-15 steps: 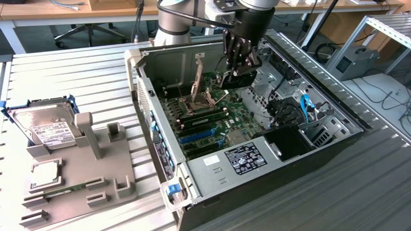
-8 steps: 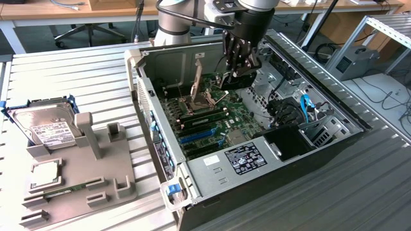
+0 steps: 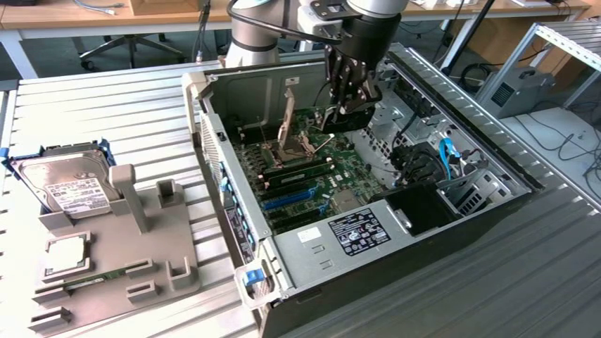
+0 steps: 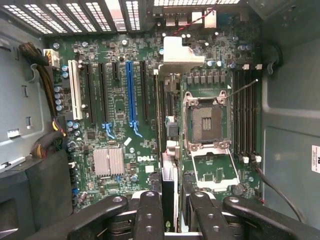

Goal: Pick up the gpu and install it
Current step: 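Insert the gpu into the slot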

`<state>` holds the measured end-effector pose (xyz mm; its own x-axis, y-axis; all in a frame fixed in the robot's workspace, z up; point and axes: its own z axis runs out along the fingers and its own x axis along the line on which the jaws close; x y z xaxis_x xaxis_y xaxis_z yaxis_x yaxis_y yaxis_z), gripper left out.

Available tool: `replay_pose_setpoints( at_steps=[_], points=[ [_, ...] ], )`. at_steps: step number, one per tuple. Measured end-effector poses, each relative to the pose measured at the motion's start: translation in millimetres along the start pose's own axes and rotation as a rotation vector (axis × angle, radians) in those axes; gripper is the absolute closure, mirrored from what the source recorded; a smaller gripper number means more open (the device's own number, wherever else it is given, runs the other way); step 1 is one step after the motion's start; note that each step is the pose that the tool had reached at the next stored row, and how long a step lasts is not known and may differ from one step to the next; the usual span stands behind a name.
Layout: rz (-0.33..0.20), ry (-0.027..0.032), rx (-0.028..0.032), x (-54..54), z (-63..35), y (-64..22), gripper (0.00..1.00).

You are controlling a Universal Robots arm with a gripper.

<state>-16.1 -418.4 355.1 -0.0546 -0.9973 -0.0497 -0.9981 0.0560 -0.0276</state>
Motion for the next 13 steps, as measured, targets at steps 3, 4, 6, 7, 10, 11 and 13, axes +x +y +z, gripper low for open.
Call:
replay_pose_setpoints(
  at_steps=[3, 4, 6, 7, 10, 11, 13],
  points=[
    [0.000, -0.0002, 0.0000, 0.4, 0.0, 0.1, 0.74],
    [0.000, -0.0002, 0.0000, 0.5, 0.0, 0.1, 0.74],
    [0.000, -0.0002, 0.0000, 1.0, 0.0, 0.1, 0.74],
    [0.000, -0.0002, 0.0000, 1.2, -0.1, 0.1, 0.74],
    [0.000, -0.0002, 0.0000, 1.9, -0.1, 0.2, 0.74],
    [0.000, -0.0002, 0.0000, 2.2, -0.1, 0.3, 0.74],
    [0.000, -0.0002, 0.0000, 2.7, -0.1, 0.6, 0.74]
  ],
)
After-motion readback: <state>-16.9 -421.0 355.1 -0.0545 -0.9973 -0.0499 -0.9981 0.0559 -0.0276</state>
